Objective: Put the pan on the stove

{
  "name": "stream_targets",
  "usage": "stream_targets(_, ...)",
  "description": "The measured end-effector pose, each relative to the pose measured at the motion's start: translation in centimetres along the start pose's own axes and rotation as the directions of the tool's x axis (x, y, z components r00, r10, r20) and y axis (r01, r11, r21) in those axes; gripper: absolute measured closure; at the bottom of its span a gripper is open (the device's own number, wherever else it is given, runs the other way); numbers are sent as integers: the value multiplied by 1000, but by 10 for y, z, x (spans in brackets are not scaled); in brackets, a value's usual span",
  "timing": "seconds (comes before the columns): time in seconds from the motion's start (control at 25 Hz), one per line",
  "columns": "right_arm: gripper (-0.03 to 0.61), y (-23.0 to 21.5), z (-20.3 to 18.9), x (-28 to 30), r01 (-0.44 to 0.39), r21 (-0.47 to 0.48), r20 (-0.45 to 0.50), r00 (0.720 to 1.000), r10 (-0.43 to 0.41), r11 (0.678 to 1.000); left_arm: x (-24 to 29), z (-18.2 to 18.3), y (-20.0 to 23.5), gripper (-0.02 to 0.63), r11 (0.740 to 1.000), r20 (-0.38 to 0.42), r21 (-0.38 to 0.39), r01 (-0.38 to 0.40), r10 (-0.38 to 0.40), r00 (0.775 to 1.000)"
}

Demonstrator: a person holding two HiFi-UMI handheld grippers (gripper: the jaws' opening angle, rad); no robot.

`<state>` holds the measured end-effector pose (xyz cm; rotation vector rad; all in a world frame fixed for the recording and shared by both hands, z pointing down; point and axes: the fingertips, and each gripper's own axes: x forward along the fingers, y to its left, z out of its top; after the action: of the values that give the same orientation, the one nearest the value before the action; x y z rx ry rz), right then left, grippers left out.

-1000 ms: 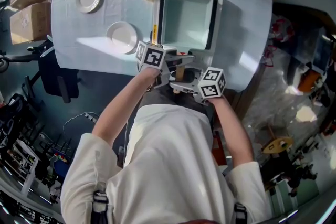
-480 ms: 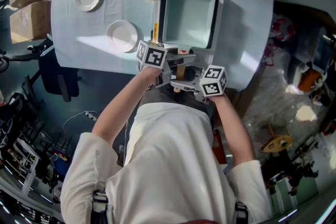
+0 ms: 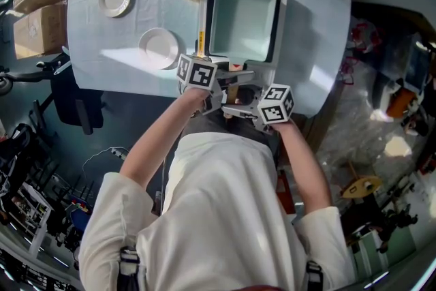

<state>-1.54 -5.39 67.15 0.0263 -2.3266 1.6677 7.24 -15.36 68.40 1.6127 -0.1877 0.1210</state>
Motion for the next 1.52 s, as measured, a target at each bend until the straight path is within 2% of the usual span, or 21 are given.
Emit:
stream_targets(0.56,337,-8,0,-8,50,18,66,997,-51,999,-12,-6,4,322,999,8,-43,-27,28,1000)
stream_targets(1.04,336,-14,6,-32,173,30,131,976,-176,984,-55,1,3,322,996,64,-28,-79,81,995)
stream_targets(1.2,336,-14,10,-48,234,27,172,957,-235,972,-69,1,-2,322,996,77,-3,-91,91,993)
stream_targets(1.32,339,-10,19,-62,311,8,221,926,-305,950,-79,2,-9,324,991,77,57,-120,115,990)
stream_targets(1.4,363,-5,26,-68,354,-11,254,906,-340,935,-84,3,-17,332,987,79,99,-125,118,990)
stream_targets(1.52,421,5,37,-74,392,-34,304,880,-364,919,-89,8,-32,397,977,86,169,-129,116,990)
